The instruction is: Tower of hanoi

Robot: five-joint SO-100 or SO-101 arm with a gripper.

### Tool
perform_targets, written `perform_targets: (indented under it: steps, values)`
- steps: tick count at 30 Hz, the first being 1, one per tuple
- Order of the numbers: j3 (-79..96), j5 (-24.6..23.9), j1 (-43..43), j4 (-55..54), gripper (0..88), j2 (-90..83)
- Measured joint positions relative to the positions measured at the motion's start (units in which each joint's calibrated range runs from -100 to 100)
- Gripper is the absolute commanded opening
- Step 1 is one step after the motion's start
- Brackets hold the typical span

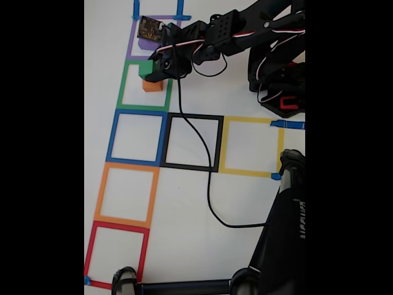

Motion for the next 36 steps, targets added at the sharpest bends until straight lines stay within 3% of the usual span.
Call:
perform_targets:
  steps: [25,36]
  values:
    - [-0.09,0.0,3.04,-13.3,2.2,13.59]
    - [-0.09,0.0,2.11,-14.19,1.9,14.18]
